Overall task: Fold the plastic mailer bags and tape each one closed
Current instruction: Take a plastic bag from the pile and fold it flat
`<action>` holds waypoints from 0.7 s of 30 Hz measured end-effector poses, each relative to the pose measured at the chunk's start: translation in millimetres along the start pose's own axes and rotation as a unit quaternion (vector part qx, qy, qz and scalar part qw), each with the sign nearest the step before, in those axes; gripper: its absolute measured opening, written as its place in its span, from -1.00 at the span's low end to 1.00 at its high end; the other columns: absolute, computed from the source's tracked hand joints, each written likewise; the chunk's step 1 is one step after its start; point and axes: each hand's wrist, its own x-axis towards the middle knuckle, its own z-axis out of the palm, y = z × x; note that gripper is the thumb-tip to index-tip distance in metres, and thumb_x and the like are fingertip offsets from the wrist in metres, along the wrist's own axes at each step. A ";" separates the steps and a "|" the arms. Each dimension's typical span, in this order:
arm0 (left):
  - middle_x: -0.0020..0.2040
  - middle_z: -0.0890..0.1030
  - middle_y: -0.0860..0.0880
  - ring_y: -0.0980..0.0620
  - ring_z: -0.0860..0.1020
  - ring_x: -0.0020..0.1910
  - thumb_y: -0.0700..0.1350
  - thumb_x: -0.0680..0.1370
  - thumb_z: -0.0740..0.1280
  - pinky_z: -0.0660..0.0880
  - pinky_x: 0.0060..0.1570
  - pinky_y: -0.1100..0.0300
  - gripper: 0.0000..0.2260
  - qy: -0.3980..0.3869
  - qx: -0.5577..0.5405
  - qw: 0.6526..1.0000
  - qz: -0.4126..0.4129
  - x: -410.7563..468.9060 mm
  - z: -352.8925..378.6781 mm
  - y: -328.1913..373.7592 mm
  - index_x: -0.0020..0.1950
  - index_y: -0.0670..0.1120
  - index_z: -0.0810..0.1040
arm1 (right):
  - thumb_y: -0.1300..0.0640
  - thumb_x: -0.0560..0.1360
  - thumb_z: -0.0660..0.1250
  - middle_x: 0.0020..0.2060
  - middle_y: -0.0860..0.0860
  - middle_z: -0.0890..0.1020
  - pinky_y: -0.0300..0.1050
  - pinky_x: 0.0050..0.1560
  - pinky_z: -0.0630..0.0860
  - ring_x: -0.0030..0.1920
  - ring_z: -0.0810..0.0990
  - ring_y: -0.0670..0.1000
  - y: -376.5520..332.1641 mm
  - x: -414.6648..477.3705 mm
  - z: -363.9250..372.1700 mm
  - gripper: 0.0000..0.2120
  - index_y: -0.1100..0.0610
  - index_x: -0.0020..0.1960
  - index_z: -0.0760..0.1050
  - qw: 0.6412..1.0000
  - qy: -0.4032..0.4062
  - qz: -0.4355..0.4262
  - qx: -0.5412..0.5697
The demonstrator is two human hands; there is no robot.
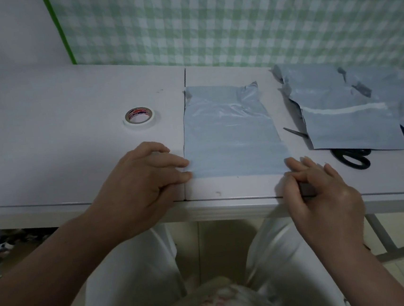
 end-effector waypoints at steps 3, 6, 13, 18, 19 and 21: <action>0.03 0.65 0.05 -0.04 0.48 -0.06 -0.05 0.47 0.13 0.49 -0.07 0.01 -0.66 0.014 -0.017 1.000 0.002 1.6 -1.6 2.7 -0.02 -0.03 0.70 | -0.07 0.50 0.13 0.05 0.05 0.67 0.00 0.28 0.40 0.18 0.59 0.05 -1.5 -2.5 -1.4 -0.57 0.17 -0.02 0.67 0.998 0.011 0.053 -0.018; 0.00 0.64 0.06 0.04 0.47 -0.07 -0.03 0.42 0.12 0.39 -0.02 0.24 -0.64 0.018 -0.067 0.997 -0.029 8.5 -7.6 -2.1 -0.07 -0.04 0.70 | -0.08 0.49 0.08 0.03 0.03 0.68 -0.03 0.28 0.34 0.16 0.60 0.04 -7.5 -0.2 -4.7 -0.54 0.14 -0.01 0.67 0.997 0.007 0.068 -0.019; 0.21 0.46 -0.16 -0.19 0.42 0.18 -0.12 0.50 0.28 0.39 0.18 -0.04 -0.66 0.080 0.070 0.958 -0.267 37.4 -10.6 -45.9 0.27 -0.10 0.54 | 0.01 0.48 0.19 -0.15 -0.03 0.69 -0.35 -0.17 0.43 -0.23 0.60 -0.03 -32.6 18.7 -10.0 -0.71 0.12 -0.06 0.64 0.994 0.036 0.066 0.076; 0.01 0.53 -0.14 -0.13 0.48 0.02 -0.13 0.53 0.30 0.33 -0.02 0.13 -0.86 0.076 0.061 0.954 -0.283 50.6 -8.5 -42.8 0.03 -0.13 0.58 | 0.14 0.48 0.32 -0.25 -0.21 0.63 -0.42 -0.18 0.42 -0.19 0.60 -0.08 -49.4 37.1 -3.6 -0.88 0.04 -0.09 0.63 0.978 0.005 0.079 0.194; -0.06 0.54 -0.11 -0.07 0.48 -0.07 -0.12 0.53 0.31 0.30 -0.11 0.22 -0.89 0.088 0.033 0.958 -0.271 52.4 -8.9 -36.2 -0.01 -0.12 0.57 | 0.18 0.48 0.34 -0.22 -0.23 0.64 -0.42 -0.12 0.46 -0.16 0.62 -0.14 -52.9 40.6 -3.2 -0.88 0.00 -0.12 0.62 0.969 -0.011 0.095 0.229; -0.18 0.54 -0.04 0.09 0.46 -0.25 -0.12 0.53 0.31 0.30 -0.30 0.35 -0.95 0.114 -0.093 0.954 -0.263 53.9 -10.8 -16.6 -0.10 -0.06 0.55 | 0.23 0.47 0.36 -0.19 -0.22 0.67 -0.37 -0.02 0.50 -0.10 0.63 -0.21 -60.5 47.4 -2.6 -0.85 -0.01 -0.12 0.61 0.946 -0.050 0.124 0.297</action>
